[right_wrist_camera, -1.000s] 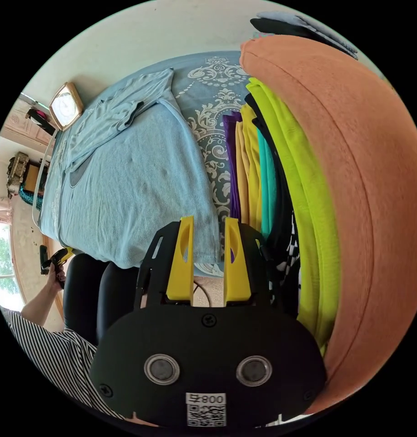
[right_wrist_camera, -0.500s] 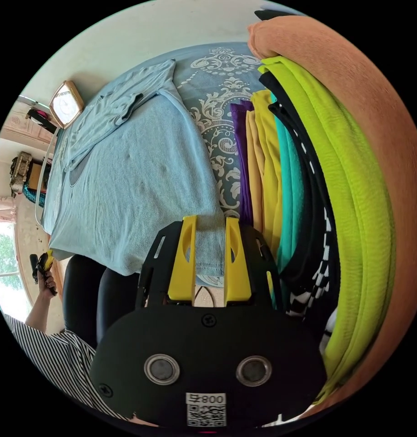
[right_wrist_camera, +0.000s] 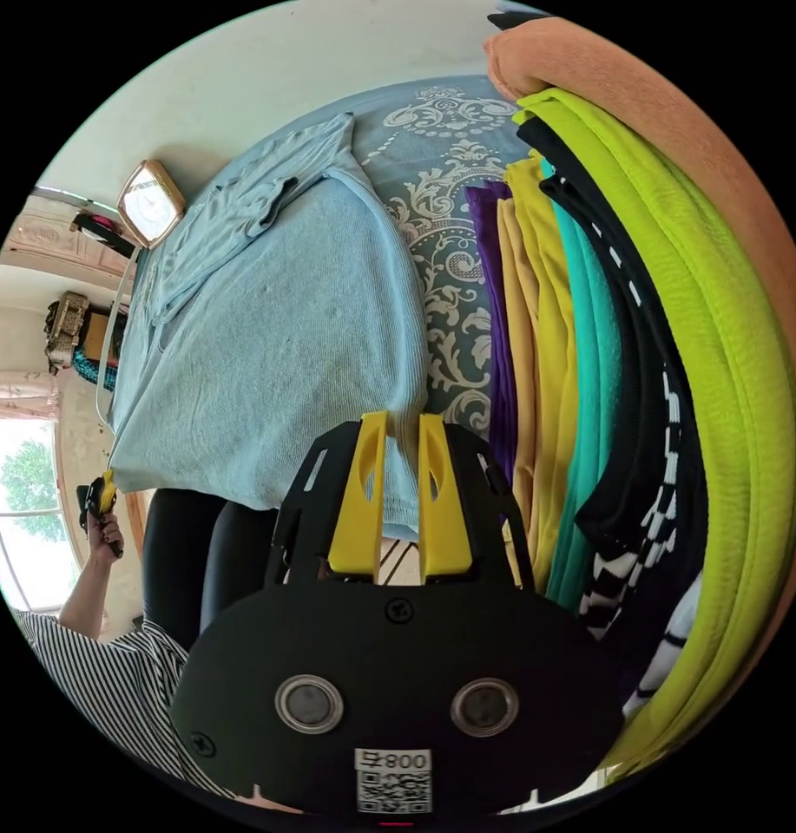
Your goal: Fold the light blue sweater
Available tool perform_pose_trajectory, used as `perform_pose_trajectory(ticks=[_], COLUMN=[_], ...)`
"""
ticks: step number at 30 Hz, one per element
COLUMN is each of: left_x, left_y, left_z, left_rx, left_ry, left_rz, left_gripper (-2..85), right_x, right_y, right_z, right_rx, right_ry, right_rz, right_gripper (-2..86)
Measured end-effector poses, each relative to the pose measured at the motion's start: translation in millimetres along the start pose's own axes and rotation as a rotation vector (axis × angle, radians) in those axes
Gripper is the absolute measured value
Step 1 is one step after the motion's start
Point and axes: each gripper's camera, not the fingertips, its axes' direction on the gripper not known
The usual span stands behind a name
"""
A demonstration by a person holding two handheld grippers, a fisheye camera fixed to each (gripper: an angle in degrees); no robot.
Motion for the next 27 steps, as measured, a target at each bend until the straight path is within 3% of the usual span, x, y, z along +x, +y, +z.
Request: perform_pose_trajectory(ticks=[5,10,13,23,27], left_x=[14.8,43.8,60.9,96.4,88.7], left_y=[4.9,6.5,5.0,27.8,54.3], left_z=[-17.2,-41.7,-57.5,-140.3,-169.8], left_rx=[-0.003,0.036,0.069,0.228,0.246], left_ry=[0.032,0.117,0.160,0.323,0.302], left_rz=[0.055,0.163,0.221,0.390,0.386], left_gripper=[2.5,2.6,2.5,2.6,2.6], right_x=[36.4,61.9,72.5,97.6,117.3], right_y=[2.3,16.2,23.1,71.9,117.1], right_z=[-8.5,-61.6,-94.9,-190.6,-205.4], right_rx=[-0.036,0.092,0.171,0.355,0.373], right_ry=[-0.153,-0.495,-0.597,-0.706,-0.708], right_rz=[0.024,-0.047,-0.098,-0.277,-0.302], right_gripper=[3.5,2.5,2.3,2.1,2.0])
